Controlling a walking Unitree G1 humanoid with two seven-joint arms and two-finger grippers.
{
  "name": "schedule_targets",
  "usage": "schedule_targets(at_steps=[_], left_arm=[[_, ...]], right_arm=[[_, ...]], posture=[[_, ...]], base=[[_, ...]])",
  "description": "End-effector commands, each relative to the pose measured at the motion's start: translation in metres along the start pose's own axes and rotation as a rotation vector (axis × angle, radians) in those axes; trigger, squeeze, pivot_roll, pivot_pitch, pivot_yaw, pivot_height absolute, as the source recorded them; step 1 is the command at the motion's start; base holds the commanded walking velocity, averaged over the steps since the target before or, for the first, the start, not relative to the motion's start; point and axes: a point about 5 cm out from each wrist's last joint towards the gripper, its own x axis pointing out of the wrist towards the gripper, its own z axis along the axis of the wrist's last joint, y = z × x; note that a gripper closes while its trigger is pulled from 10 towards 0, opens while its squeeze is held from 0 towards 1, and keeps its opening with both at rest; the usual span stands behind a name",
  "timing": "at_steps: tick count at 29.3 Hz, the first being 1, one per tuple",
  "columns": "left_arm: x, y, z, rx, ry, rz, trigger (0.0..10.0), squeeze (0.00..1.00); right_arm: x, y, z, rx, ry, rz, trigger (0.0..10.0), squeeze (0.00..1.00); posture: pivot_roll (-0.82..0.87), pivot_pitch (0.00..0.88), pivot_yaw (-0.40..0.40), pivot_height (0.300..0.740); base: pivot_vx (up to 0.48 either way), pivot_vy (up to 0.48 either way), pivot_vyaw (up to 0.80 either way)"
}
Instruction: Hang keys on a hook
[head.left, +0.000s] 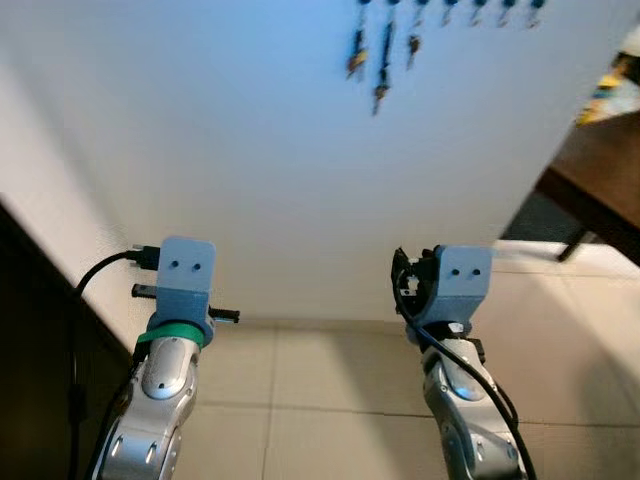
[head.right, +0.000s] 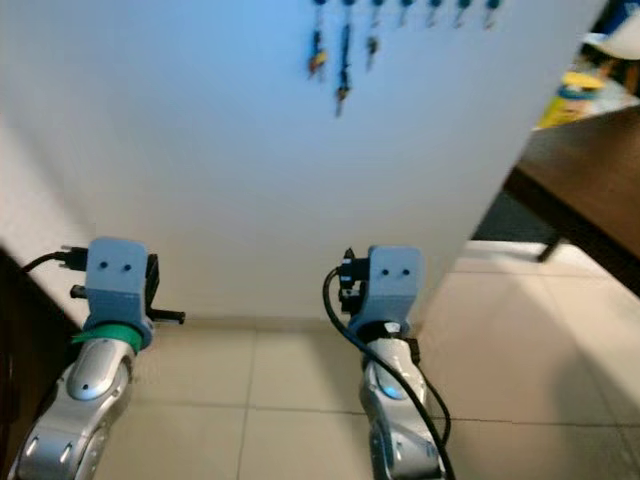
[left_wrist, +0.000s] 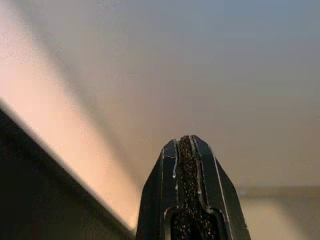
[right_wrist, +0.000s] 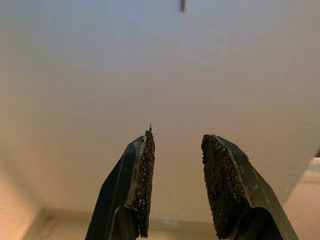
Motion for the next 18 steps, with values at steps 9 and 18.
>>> schedule_targets(at_steps=[9, 18], left_arm=[[0.002, -0.007, 0.002, -0.077, 0.047, -0.065, 10.0, 0.00], [0.008, -0.007, 0.008, -0.043, 0.060, -0.143, 10.0, 0.00]], right_arm=[[0.001, -0.005, 0.001, 0.004, -0.011, -0.019, 10.0, 0.00], [0.007, -0.004, 0.009, -0.006, -0.049, -0.011, 10.0, 0.00]], posture=[[-0.13, 0.022, 0.086, 0.740], [-0.13, 0.018, 0.088, 0.740]], base=[[-0.075, 0.000, -0.60], [0.000, 0.000, -0.80]])
